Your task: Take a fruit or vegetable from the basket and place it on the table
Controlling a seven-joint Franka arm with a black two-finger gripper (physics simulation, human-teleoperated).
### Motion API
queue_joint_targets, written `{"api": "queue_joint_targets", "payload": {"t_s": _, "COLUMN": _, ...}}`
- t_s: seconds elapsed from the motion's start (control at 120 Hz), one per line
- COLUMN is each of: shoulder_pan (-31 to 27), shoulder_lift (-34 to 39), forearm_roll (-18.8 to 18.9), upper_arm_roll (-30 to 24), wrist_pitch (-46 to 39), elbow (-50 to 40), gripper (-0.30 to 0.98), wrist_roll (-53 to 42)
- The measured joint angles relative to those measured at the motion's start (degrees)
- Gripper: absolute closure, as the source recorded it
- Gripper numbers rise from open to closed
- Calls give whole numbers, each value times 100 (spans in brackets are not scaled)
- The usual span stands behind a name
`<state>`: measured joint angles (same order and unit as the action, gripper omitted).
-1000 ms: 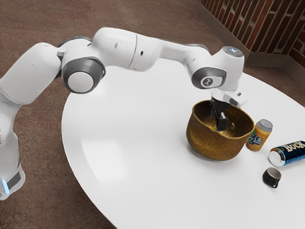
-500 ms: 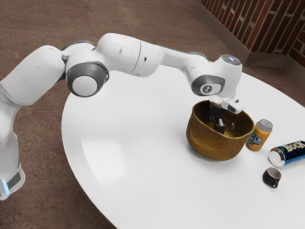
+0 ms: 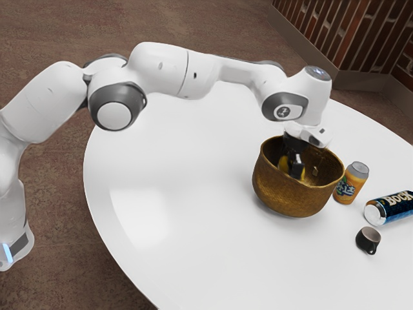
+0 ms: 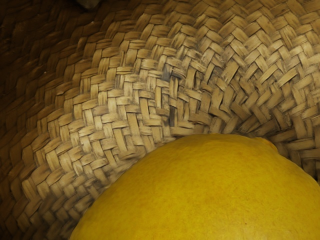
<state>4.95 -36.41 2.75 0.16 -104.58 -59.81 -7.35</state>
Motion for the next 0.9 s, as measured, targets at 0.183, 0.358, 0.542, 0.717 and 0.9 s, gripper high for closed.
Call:
{"api": "queue_joint_targets", "payload": {"t_s": 0.183, "shoulder_pan": 150, "shoulder_lift": 549, "forearm_roll": 558, "upper_arm_roll": -22, "wrist_pitch": 864, "elbow": 1212, "gripper": 39, "wrist_roll": 33}}
{"api": "queue_joint_targets", "payload": {"t_s": 0.358, "shoulder_pan": -720, "shoulder_lift": 495, "forearm_roll": 453, "upper_arm_roll": -51, "wrist_pitch": -56, "elbow": 1704, "gripper": 35, "wrist_roll": 48}}
{"api": "queue_joint_targets", "payload": {"t_s": 0.542, "shoulder_pan": -1750, "shoulder_lift": -669, "forearm_roll": -552, "upper_arm_roll": -62, "wrist_pitch": -1704, "elbow": 1413, "gripper": 35, "wrist_roll": 82}}
{"api": "queue_joint_targets", "payload": {"t_s": 0.717, "shoulder_pan": -2156, "shoulder_lift": -1537, "forearm_roll": -1122, "upper_arm_roll": -283, "wrist_pitch": -2548, "elbow": 1215, "gripper": 34, "wrist_roll": 121}}
{"api": "queue_joint_targets", "payload": {"t_s": 0.9, "shoulder_pan": -2440, "shoulder_lift": -2038, "forearm_roll": -1406, "upper_arm_roll": -529, "wrist_pitch": -3028, "elbow": 1198, "gripper": 32, "wrist_roll": 157}}
